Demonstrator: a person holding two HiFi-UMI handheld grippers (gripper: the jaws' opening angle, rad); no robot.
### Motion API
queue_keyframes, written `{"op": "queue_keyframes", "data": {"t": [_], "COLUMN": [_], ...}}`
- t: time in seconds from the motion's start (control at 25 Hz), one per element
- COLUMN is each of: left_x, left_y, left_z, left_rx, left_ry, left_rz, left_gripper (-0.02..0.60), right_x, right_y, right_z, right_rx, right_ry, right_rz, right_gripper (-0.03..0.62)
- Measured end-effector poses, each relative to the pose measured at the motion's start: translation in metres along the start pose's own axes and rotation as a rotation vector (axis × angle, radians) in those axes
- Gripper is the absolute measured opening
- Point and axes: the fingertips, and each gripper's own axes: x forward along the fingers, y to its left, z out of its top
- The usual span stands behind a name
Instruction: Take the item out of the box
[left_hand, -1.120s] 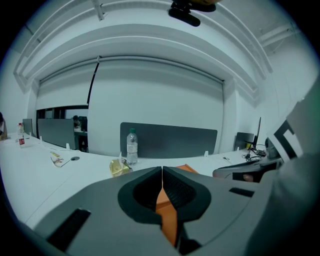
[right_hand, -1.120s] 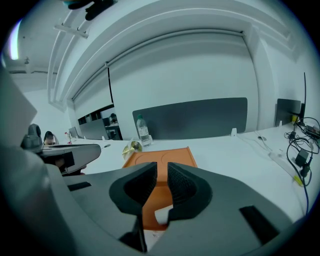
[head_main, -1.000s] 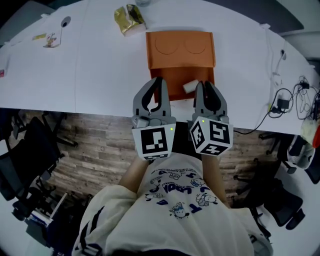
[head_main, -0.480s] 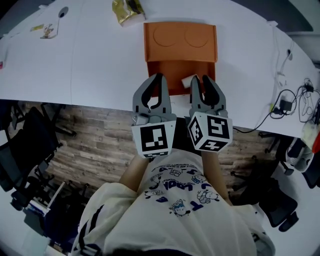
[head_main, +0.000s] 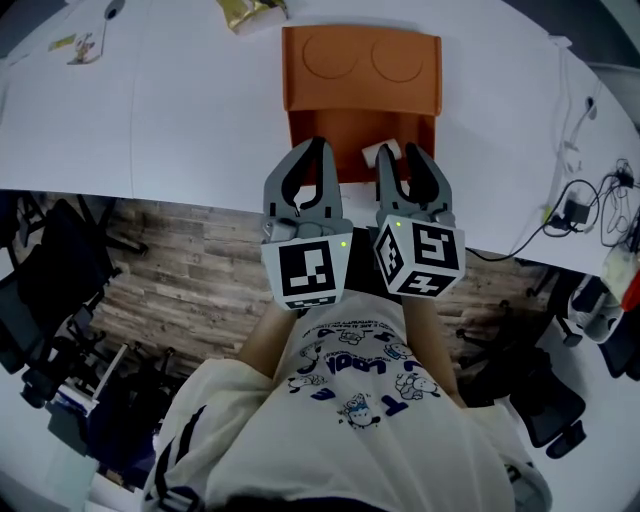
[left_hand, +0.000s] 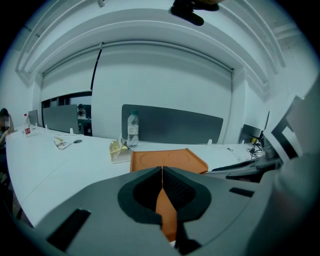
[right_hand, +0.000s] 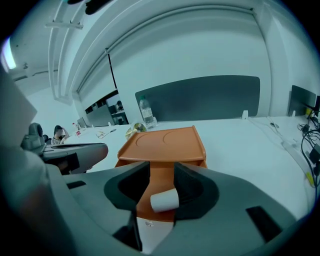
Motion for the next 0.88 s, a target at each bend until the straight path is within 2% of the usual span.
{"op": "queue_keyframes", "data": {"t": [0.52, 0.88], "left_x": [0.015, 0.020], "left_y": [0.000, 0.004], "left_z": [-0.021, -0.032], "left_rx": [-0.027, -0.045], "left_ry": [0.057, 0.087], "left_rz": [0.000, 0.017], "left_gripper": [0.018, 0.018], "right_x": [0.023, 0.033], "right_y": [-0.003, -0.003], "right_z": [-0.023, -0.037], "right_rx": [-0.031, -0.092], "right_ry": [0.127, 0.212], "right_rz": [0.015, 0.013], "right_gripper": [0.213, 0.255]}}
